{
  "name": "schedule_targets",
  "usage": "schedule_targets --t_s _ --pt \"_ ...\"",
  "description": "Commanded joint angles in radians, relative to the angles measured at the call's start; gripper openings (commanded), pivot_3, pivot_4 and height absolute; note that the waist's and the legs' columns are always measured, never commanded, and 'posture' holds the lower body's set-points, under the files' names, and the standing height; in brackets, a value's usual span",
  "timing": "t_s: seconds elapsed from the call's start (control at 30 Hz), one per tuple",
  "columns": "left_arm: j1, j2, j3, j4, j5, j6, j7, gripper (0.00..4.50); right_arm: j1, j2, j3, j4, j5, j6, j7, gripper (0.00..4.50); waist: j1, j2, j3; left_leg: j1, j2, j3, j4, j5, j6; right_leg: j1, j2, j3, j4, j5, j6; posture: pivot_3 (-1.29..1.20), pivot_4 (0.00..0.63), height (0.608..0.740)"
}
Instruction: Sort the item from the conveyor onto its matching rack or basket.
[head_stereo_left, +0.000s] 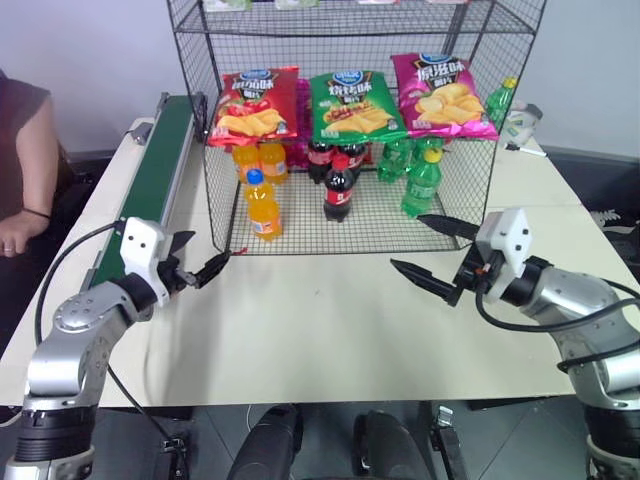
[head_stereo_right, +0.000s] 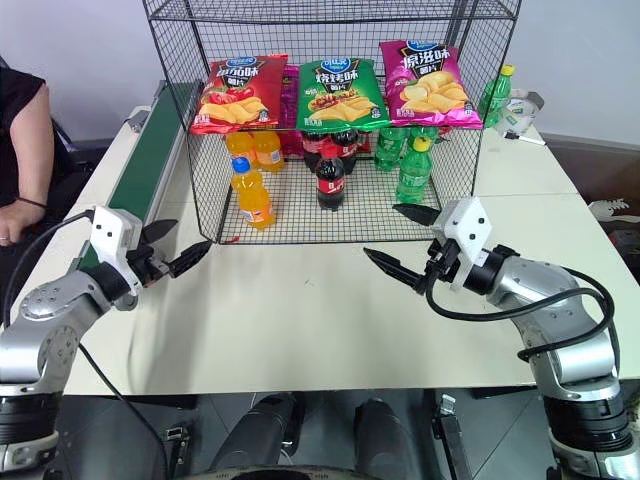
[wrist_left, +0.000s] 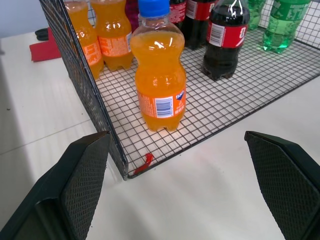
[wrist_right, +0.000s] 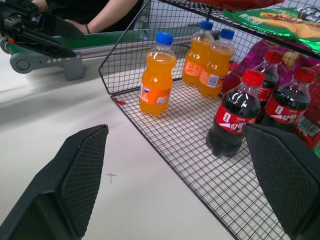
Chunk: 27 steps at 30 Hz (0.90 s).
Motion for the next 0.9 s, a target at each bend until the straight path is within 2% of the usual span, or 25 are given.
schedule_targets --t_s 0.03,0.9 --pt "0.002 0.009 0.029 -0.032 -0.002 -0.020 -0.004 4.47 -0.010 0.003 -0.014 -0.001 0.013 -0.009 0.003 4.50 0.000 0.000 0.000 0.000 0.000 0.000 0.000 0.000 0.000 0.000 0.000 0.000 0.000 0.000 0.000 0.00 0.150 0.740" --pt "-0.028 -0.025 0.021 0.015 0.040 -0.043 0.047 4.47 0.006 0.057 0.019 0.072 -0.023 -0.092 0.022 4.50 0.000 0.000 0.000 0.000 0.000 0.000 0.000 0.000 0.000 0.000 0.000 0.000 0.000 0.000 0.000 0.00 0.150 0.740"
